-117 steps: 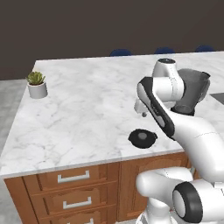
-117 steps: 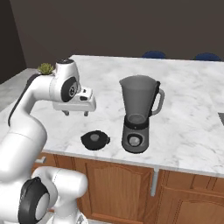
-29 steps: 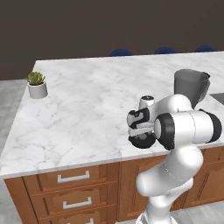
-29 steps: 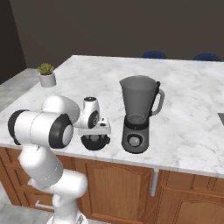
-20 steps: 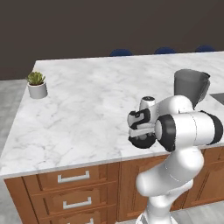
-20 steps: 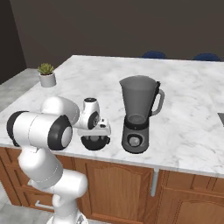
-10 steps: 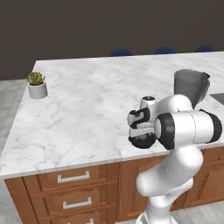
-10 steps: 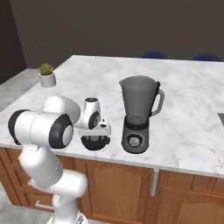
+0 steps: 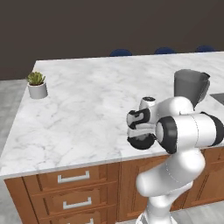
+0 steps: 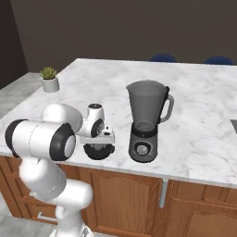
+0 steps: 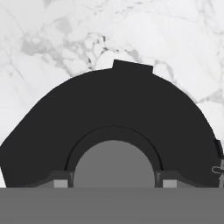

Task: Close the lid blender by securely placing the lid on top.

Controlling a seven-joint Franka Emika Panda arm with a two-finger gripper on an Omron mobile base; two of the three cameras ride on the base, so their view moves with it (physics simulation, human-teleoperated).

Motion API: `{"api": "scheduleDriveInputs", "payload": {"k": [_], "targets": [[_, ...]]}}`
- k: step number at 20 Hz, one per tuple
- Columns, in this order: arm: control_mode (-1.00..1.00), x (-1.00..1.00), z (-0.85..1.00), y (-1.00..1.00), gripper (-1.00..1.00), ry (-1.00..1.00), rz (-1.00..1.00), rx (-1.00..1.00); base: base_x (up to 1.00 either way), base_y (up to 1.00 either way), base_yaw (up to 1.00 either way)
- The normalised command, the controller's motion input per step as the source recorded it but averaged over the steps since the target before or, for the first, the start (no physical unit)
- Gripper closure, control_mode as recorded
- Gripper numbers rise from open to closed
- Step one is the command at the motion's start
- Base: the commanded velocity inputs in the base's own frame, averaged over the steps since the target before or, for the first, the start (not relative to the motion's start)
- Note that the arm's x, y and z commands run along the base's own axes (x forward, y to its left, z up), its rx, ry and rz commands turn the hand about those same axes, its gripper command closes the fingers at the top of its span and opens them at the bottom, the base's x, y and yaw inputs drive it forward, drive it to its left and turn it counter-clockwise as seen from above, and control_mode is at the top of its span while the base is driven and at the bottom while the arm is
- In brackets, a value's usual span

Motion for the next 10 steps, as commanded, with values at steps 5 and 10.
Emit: {"api": "scheduleDriveInputs", "payload": {"k": [5,10], "targets": [[-1.0,-0.01,0.66,0.25,1.0,-0.05,-0.02,-0.01,0.0,0.0,0.0],[-1.0,-0.16,1.0,0.04,1.0,-0.1,-0.01,-0.04,0.0,0.0,0.0]]}}
